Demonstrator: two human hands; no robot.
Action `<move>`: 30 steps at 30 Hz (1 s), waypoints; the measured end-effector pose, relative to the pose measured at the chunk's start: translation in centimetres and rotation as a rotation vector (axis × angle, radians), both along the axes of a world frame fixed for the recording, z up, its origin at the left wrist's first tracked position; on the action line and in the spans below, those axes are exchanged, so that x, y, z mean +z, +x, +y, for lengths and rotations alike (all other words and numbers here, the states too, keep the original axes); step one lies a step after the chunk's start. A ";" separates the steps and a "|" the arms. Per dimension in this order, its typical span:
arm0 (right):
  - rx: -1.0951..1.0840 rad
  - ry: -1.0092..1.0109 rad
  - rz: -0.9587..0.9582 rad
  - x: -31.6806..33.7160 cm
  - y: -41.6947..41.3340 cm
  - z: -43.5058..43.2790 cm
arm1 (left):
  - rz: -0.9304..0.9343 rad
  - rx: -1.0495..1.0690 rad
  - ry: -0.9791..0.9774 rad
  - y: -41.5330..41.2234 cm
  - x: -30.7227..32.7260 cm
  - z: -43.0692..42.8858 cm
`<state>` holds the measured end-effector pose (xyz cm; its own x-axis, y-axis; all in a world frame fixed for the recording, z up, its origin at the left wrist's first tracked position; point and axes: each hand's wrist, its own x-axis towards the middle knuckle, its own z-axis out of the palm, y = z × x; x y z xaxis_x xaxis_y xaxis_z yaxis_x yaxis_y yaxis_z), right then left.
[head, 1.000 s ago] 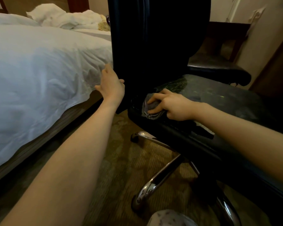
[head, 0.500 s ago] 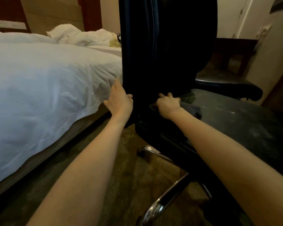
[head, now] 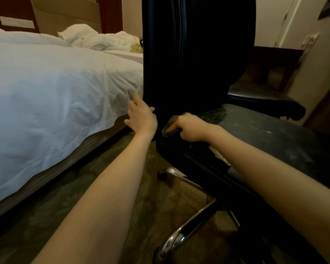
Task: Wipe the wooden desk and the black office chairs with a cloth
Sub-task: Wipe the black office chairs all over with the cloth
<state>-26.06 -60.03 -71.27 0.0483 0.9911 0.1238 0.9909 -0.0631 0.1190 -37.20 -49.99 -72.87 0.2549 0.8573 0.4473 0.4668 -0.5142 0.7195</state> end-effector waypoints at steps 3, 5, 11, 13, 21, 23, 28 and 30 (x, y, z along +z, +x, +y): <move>0.146 -0.080 0.048 1.4 -0.6 -5.0 | -0.030 0.014 -0.018 0.3 0.0 0.0; 0.176 -0.107 0.135 1.9 -0.1 -8.1 | -0.058 0.065 -0.023 0.2 0.1 0.0; 0.122 -0.013 0.134 1.3 0.0 -7.6 | -0.138 -0.312 0.239 0.6 -2.1 -2.7; 0.067 0.022 0.061 0.7 -0.6 -6.6 | -0.055 -0.523 0.180 1.2 -2.6 -3.6; 0.104 -0.045 0.069 0.1 0.0 -9.5 | 0.212 -0.706 -0.109 1.1 -2.9 -2.6; 0.112 -0.056 0.069 0.1 -0.1 -10.2 | 0.212 -0.696 -0.082 1.1 -3.4 -2.5; 0.079 -0.063 0.107 0.9 -0.3 -9.9 | 0.304 -0.661 0.067 1.7 -3.7 -2.7; 0.063 -0.056 0.108 1.3 -0.4 -9.0 | 0.328 -0.638 0.012 2.0 -3.2 -2.9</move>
<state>-26.48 -68.98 -69.94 -0.0043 0.9978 0.0661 0.9999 0.0034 0.0130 -35.21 -52.87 -76.08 0.8276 0.4920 0.2701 0.2636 -0.7657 0.5867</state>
